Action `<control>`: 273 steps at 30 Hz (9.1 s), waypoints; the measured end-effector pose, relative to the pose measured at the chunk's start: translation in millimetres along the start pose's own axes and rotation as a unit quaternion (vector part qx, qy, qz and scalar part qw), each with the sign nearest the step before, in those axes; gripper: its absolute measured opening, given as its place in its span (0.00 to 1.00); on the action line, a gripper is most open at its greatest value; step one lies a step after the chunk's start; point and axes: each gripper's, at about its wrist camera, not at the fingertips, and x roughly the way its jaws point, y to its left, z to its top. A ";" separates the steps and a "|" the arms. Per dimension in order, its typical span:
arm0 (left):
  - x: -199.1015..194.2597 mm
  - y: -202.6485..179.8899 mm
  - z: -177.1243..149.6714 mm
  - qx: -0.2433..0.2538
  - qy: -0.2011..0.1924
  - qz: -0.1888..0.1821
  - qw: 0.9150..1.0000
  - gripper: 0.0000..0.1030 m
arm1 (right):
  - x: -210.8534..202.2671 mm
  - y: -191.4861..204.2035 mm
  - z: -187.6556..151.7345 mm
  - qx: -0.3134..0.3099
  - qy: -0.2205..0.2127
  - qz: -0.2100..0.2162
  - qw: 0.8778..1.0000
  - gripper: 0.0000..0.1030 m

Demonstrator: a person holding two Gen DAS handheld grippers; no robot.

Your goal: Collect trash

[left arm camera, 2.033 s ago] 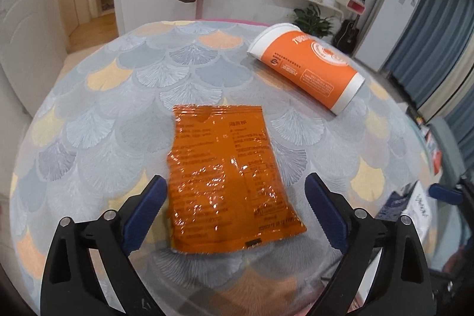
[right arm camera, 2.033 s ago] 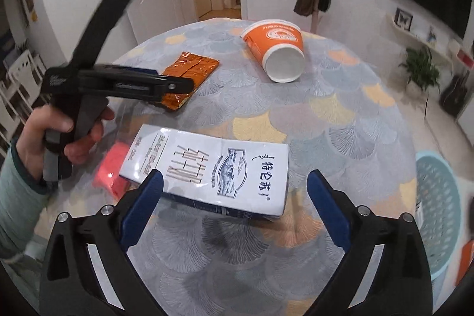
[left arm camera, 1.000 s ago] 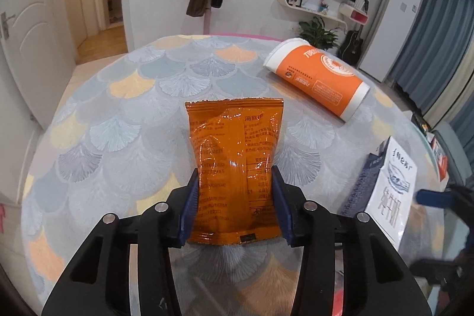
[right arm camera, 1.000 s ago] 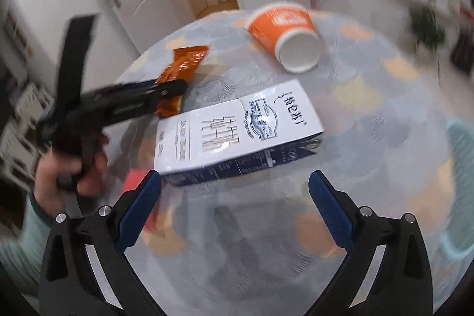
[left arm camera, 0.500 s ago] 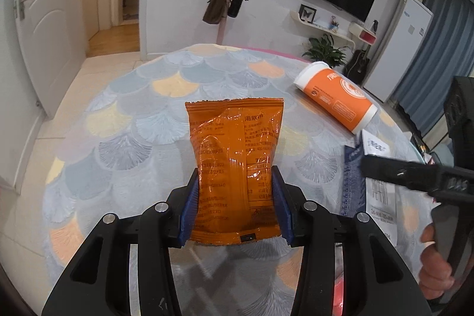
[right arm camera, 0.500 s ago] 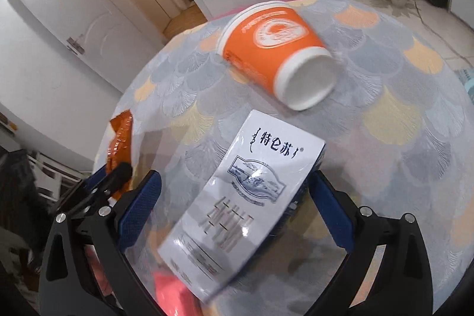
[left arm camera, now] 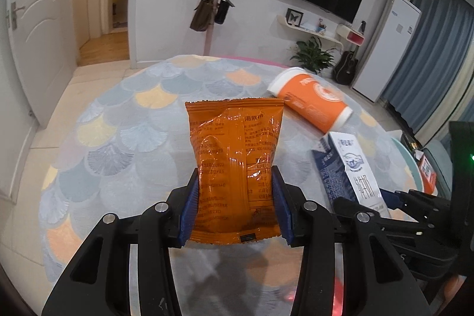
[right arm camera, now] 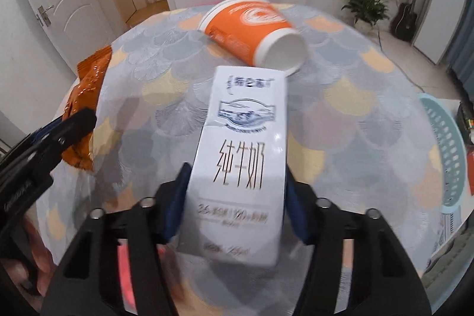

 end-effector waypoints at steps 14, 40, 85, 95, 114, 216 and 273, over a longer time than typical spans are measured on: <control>5.7 -78.8 8.2 0.053 -0.002 -0.026 0.998 0.42 | -52.0 -88.2 -31.0 0.058 -0.067 0.015 0.996 0.51; 32.4 -277.4 48.0 0.165 -0.011 -0.139 0.976 0.42 | -107.4 -266.4 -25.8 0.197 -0.174 -0.047 0.964 0.50; 96.4 -351.7 26.6 0.167 0.061 -0.195 0.965 0.73 | -70.0 -377.2 -54.5 0.298 -0.114 -0.045 0.947 0.54; 5.0 -259.5 21.7 0.136 -0.016 -0.163 0.977 0.74 | -112.8 -291.9 -27.8 0.218 -0.160 -0.022 0.962 0.54; -38.3 -69.2 -63.4 0.005 0.038 -0.047 0.998 0.85 | -101.7 -121.7 21.8 0.040 -0.190 0.042 0.980 0.77; 113.4 -318.4 26.0 0.152 0.075 -0.214 0.962 0.37 | -95.2 -337.7 -43.8 0.263 -0.189 -0.098 0.941 0.60; -3.7 -140.6 -31.3 0.088 -0.145 -0.086 0.982 0.92 | -143.8 -142.6 -81.5 0.123 -0.291 -0.142 0.938 0.79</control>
